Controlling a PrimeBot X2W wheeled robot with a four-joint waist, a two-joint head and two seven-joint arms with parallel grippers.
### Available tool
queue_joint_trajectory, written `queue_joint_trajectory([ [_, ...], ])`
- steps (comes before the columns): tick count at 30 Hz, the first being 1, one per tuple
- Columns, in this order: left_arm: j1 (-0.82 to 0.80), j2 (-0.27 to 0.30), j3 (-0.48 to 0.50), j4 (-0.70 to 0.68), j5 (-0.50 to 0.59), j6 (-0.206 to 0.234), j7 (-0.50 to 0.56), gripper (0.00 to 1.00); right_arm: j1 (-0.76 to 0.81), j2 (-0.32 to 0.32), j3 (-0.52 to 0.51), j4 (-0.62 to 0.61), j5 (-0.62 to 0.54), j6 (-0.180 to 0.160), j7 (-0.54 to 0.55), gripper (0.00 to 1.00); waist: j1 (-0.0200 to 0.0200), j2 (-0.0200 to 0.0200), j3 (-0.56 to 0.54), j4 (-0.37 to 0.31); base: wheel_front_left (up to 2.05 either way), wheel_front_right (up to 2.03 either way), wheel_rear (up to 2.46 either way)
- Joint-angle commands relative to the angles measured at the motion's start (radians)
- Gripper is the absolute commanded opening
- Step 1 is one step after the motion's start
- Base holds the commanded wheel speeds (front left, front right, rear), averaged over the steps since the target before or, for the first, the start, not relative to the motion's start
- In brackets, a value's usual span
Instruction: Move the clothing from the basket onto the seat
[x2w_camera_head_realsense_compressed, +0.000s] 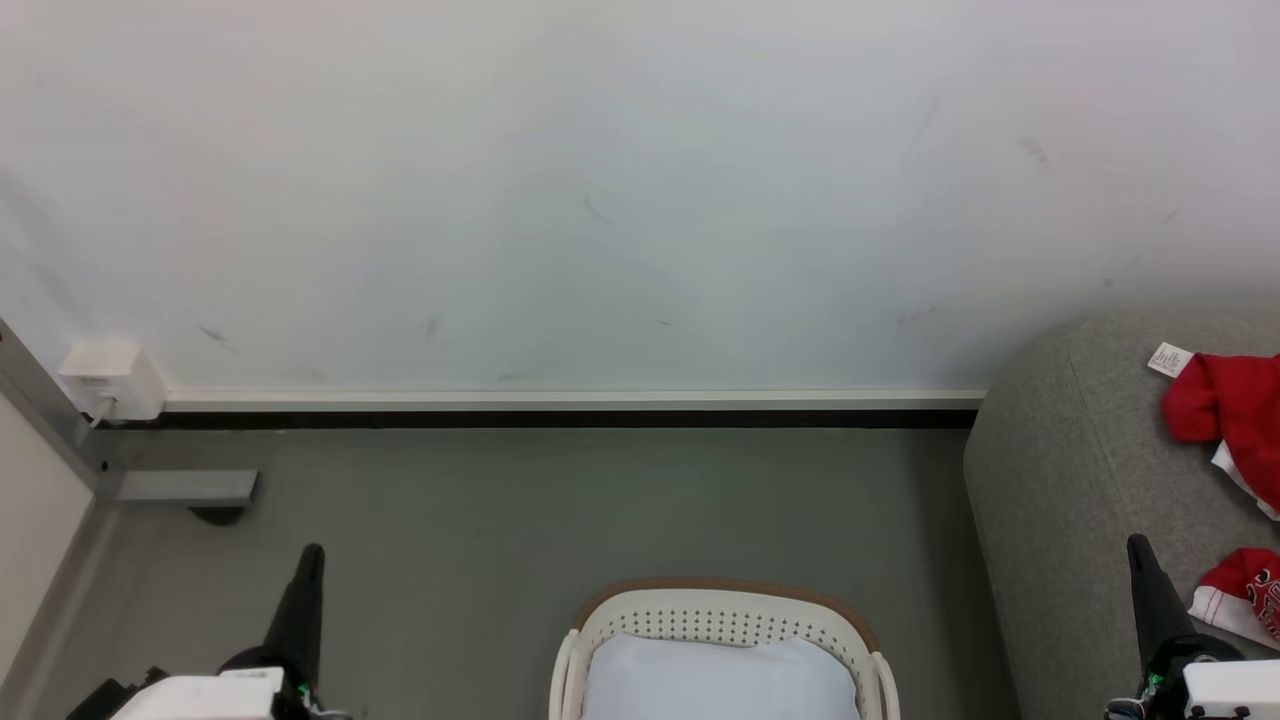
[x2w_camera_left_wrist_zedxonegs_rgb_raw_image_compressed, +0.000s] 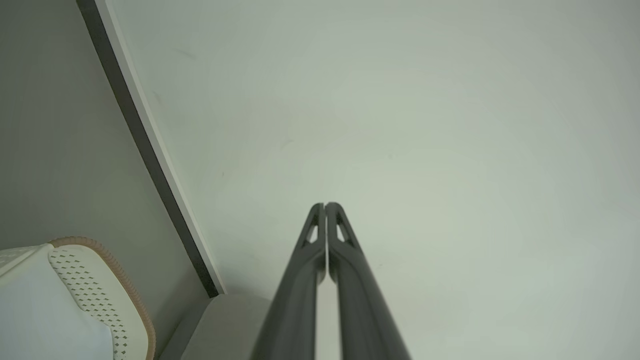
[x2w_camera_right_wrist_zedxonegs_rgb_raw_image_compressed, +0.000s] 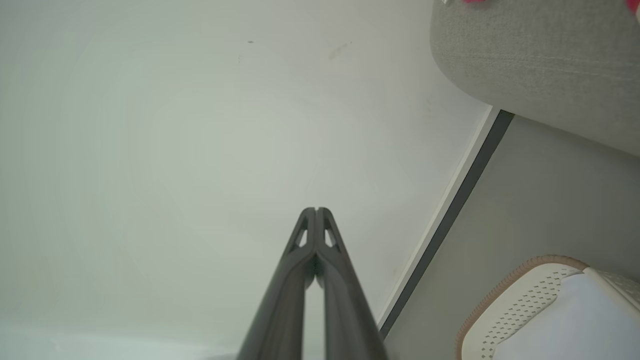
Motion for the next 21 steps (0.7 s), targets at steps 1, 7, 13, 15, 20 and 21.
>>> queue_joint_trajectory([
  [1, -0.013, 0.003, 0.002, -0.005, -0.018, -0.005, 0.006, 0.0, -0.013, -0.003, -0.008, -0.008, 0.024, -0.002, 0.008, 0.0, -0.0001, -0.0001, 0.0, 0.001, 0.0, 0.0, 0.0],
  [7, -0.014, 0.002, 0.003, -0.007, -0.062, -0.006, 0.017, 0.0, -0.013, -0.002, -0.016, -0.01, 0.059, -0.002, 0.018, 0.0, -0.0001, -0.0001, 0.002, 0.003, 0.0, 0.0, 0.0],
  [13, -0.016, 0.002, 0.003, -0.009, -0.098, -0.006, 0.028, 0.0, -0.013, -0.001, -0.024, -0.011, 0.094, -0.002, 0.029, 0.0, -0.0001, -0.0001, 0.003, 0.006, 0.0, 0.0, 0.0],
  [15, -0.017, 0.002, 0.003, -0.01, -0.114, -0.006, 0.031, 0.0, -0.013, -0.001, -0.027, -0.011, 0.104, -0.002, 0.032, 0.0, -0.0001, -0.0001, 0.004, 0.007, 0.0, 0.0, 0.0],
  [20, -0.016, 0.002, 0.003, -0.01, -0.111, -0.005, 0.031, 0.0, -0.013, 0.0, -0.027, -0.011, 0.101, -0.002, 0.033, 0.0, -0.0001, -0.0001, 0.004, 0.007, 0.0, 0.0, 0.0],
  [21, -0.016, 0.002, 0.003, -0.01, -0.111, -0.005, 0.031, 0.0, -0.013, 0.0, -0.028, -0.011, 0.101, -0.002, 0.033, 0.0, -0.0001, -0.0001, 0.004, 0.007, 0.0, 0.0, 0.0],
])
